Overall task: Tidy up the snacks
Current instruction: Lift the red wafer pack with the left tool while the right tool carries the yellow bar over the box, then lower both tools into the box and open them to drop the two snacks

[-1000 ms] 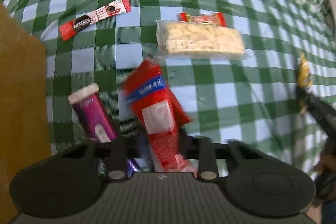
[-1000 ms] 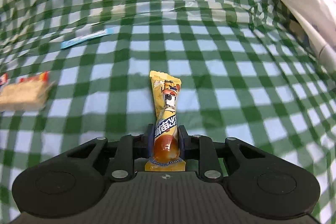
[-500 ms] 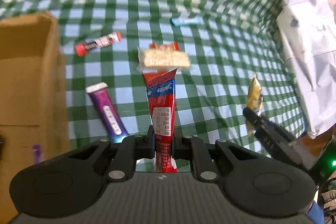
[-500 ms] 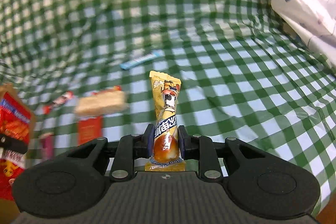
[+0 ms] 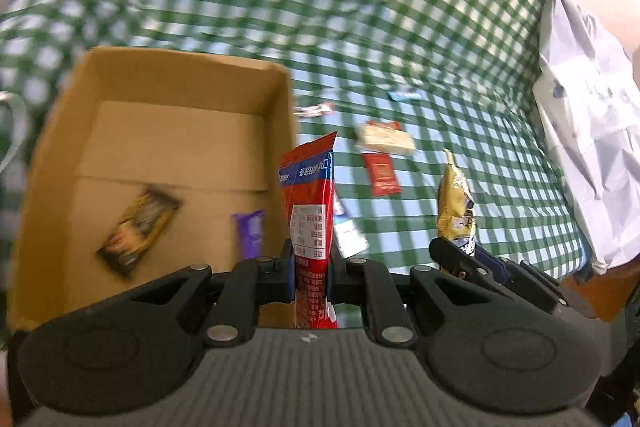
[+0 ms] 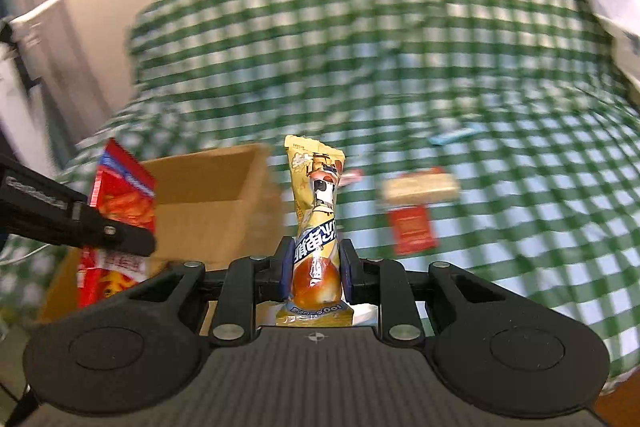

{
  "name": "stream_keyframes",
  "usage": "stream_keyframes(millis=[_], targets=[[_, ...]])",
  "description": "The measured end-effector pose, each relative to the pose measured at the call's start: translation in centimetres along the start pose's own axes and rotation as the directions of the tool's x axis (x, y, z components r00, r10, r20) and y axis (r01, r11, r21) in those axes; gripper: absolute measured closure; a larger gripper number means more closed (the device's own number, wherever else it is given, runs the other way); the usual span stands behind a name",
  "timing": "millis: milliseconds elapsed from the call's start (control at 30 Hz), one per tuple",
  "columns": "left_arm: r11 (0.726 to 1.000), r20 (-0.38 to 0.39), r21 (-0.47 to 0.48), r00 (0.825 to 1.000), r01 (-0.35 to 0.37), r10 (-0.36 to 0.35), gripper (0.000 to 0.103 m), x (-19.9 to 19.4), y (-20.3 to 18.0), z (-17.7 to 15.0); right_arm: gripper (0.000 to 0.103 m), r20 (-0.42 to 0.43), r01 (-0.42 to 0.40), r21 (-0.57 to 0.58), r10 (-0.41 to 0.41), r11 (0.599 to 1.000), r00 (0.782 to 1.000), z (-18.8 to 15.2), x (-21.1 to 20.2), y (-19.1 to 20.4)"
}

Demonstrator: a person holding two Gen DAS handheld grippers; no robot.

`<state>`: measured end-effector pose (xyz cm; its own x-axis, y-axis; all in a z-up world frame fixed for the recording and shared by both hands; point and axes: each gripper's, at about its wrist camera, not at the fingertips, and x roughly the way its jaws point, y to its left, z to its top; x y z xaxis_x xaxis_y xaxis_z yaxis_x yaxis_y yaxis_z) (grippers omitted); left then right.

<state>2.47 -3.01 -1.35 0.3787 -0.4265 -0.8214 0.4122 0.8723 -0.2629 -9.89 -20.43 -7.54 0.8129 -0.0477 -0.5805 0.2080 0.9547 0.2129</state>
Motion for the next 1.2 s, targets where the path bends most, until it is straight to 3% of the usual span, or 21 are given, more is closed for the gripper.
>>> stream_keyframes(millis=[267, 467, 767, 1200], targets=[[0.996, 0.080, -0.079, 0.996, -0.036, 0.043, 0.088, -6.9, 6.4, -5.3, 0.078, -0.052, -0.131, -0.108, 0.126, 0.985, 0.991, -2.4, -3.2, 11.0], [0.994, 0.116, -0.109, 0.993, -0.004, 0.017, 0.088, -9.1, 8.8, -7.2, 0.078, -0.079, -0.145, -0.173, 0.133, 0.974, 0.988, -3.9, -4.7, 15.8], [0.991, 0.169, -0.130, 0.986, 0.025, -0.003, 0.088, -10.4, 10.3, -7.8, 0.078, -0.093, -0.119, -0.233, 0.100, 0.965, 0.991, -4.2, -5.4, 17.8], [0.987, 0.169, -0.162, 0.985, 0.015, 0.013, 0.088, -9.3, 11.8, -6.4, 0.078, -0.128, -0.126, -0.253, 0.096, 0.959, 0.987, -3.8, -4.1, 18.2]])
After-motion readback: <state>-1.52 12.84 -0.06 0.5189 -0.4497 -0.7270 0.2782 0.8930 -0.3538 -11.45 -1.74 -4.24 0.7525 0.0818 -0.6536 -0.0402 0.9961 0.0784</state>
